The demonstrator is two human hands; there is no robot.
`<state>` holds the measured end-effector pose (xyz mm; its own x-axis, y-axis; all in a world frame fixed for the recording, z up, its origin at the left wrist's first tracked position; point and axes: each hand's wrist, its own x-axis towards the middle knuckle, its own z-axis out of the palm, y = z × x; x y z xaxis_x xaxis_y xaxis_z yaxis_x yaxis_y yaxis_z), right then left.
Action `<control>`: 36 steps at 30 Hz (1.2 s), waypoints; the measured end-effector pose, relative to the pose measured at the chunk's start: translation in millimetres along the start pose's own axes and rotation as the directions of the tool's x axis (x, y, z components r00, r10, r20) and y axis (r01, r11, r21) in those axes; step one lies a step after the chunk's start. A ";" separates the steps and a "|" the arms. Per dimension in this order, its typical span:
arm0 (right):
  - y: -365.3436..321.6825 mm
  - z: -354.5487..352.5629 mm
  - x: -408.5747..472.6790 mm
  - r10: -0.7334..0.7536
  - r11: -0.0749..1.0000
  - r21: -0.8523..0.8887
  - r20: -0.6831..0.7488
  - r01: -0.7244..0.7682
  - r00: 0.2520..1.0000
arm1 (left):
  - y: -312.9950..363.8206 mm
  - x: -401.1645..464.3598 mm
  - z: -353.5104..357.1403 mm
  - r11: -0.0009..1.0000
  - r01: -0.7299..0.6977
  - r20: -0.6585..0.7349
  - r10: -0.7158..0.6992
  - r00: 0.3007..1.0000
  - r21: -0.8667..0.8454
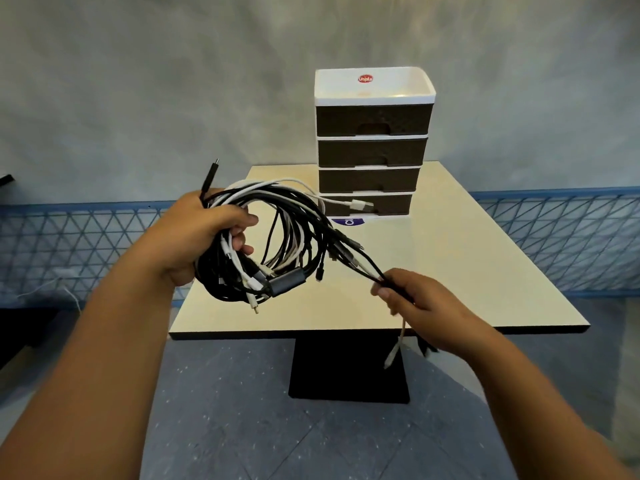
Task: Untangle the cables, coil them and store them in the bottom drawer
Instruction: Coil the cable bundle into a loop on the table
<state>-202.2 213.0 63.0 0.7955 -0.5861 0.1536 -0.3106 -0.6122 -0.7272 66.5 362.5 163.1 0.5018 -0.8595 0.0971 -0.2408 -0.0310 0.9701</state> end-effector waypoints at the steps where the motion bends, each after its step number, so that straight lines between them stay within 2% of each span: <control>1: 0.7 -4.0 2.4 -0.052 0.977 -0.210 -0.026 0.046 0.998 | -0.4 -0.2 -0.9 1.000 0.007 0.004 -0.007 1.000 0.013; 2: 1.2 -7.2 4.5 -0.107 0.930 -0.358 -0.036 0.087 0.994 | -0.3 -0.5 -1.6 0.999 0.014 0.007 -0.014 1.000 0.032; 4: -1.9 -16.7 5.2 -0.108 0.880 -0.468 -0.037 0.078 0.994 | -0.5 -2.0 -1.8 0.997 0.023 0.004 -0.024 1.000 0.075; 7: -16.0 -41.3 -7.4 -0.046 0.913 -0.404 0.018 0.049 0.999 | -1.4 -4.6 -2.2 0.995 0.032 -0.009 -0.031 0.999 0.094; 9: -27.1 -55.0 -16.6 -0.098 0.908 -0.411 -0.027 0.078 0.995 | -2.6 -5.2 -3.2 0.996 0.041 -0.026 -0.039 0.999 0.082; 11: -38.6 -66.1 -20.3 -0.084 0.909 -0.415 -0.103 0.034 0.991 | -4.1 -4.7 -3.1 0.996 0.054 -0.034 -0.052 0.998 0.073; 15: -47.6 -73.3 -17.4 0.035 0.973 -0.224 -0.067 -0.049 0.997 | -5.6 -3.3 -1.0 0.998 0.065 -0.029 -0.064 0.997 0.017; 18: -47.6 -71.3 -14.2 0.006 0.956 -0.291 -0.114 -0.039 0.994 | -5.4 -3.2 0.2 0.998 0.065 -0.022 -0.066 0.998 -0.017; 19: -47.2 -70.5 -13.6 0.017 0.973 -0.229 -0.096 -0.038 0.995 | -5.1 -3.2 0.6 0.998 0.064 -0.024 -0.065 0.998 -0.020; 22: -43.8 -69.6 -13.0 0.085 0.989 0.119 -0.021 -0.082 0.996 | -4.3 -3.1 0.9 0.997 0.063 -0.032 -0.065 0.997 -0.046; 24: -42.1 -66.5 -11.4 0.089 0.976 0.197 0.007 -0.089 0.996 | -3.9 -3.0 1.3 0.996 0.067 -0.031 -0.069 0.997 -0.056; 28: -43.1 -58.0 -6.3 0.069 0.979 0.190 -0.010 -0.066 0.998 | -5.1 -1.5 3.9 0.996 0.078 -0.028 -0.079 0.996 -0.051; 33: -44.3 -54.5 -3.1 0.040 0.997 0.062 -0.033 -0.038 0.999 | -10.2 1.5 4.6 0.996 0.088 -0.027 -0.089 0.996 -0.013; 36: -46.0 -62.5 -7.1 0.014 0.998 0.063 0.005 -0.014 1.000 | -13.5 2.1 5.5 0.996 0.089 -0.046 -0.089 0.995 0.000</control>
<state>-226.1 212.1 137.2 0.7935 -0.5922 0.1404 -0.2885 -0.5691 -0.7700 66.3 358.4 149.0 0.5591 -0.8289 0.0202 -0.1951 -0.1078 0.9748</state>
